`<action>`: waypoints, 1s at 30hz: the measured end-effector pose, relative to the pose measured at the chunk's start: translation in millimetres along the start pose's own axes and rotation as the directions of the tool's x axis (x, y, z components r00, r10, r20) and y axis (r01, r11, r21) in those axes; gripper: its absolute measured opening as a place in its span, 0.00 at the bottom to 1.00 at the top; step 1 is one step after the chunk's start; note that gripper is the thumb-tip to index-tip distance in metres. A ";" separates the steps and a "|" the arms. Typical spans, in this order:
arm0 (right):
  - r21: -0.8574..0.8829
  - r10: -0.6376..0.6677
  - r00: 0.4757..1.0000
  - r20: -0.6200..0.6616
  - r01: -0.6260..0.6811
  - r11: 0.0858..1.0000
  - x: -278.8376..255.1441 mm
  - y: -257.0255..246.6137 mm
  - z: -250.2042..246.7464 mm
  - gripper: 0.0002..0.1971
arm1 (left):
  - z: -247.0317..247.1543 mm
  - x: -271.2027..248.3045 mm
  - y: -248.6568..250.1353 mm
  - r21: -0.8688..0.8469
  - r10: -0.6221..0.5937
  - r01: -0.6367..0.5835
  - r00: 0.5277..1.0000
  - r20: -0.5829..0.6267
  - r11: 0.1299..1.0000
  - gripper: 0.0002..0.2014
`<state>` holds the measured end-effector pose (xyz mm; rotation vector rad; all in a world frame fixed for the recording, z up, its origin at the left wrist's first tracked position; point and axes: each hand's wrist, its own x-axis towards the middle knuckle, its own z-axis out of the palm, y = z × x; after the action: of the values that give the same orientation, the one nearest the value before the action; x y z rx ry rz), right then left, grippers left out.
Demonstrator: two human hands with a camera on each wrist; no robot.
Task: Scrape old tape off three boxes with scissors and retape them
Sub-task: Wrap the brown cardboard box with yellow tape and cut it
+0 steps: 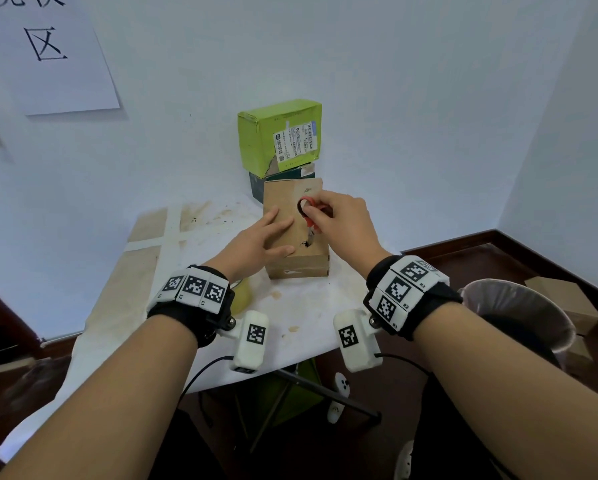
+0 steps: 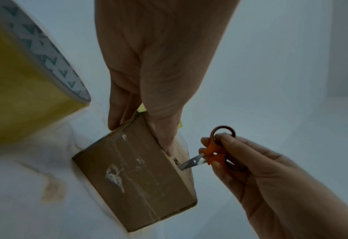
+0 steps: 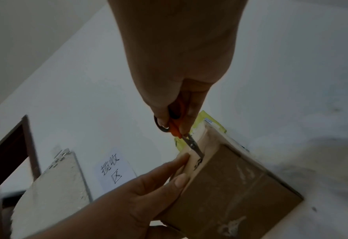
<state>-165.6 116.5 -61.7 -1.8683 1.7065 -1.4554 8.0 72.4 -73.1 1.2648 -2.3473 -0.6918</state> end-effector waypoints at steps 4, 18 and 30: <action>0.300 0.212 0.977 -0.022 -0.196 0.934 -3.8 5.4 -4.3 0.10 | 0.0 -0.8 0.5 0.008 0.003 -0.003 1.000 -0.001 1.000 0.30; 0.784 0.601 0.791 0.117 -0.445 0.433 -12.5 20.9 -1.2 0.10 | -0.1 -1.7 1.6 0.029 0.002 -0.002 1.000 -0.001 1.000 0.30; 0.915 0.692 0.710 0.129 -0.354 0.193 -15.5 26.4 -5.9 0.06 | 2.5 -2.9 2.5 0.058 -0.005 0.006 1.000 -0.008 0.998 0.30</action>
<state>-184.1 124.3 -85.5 -0.3436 0.9979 -1.8035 6.5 76.6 -74.0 1.2964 -2.3748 -0.6236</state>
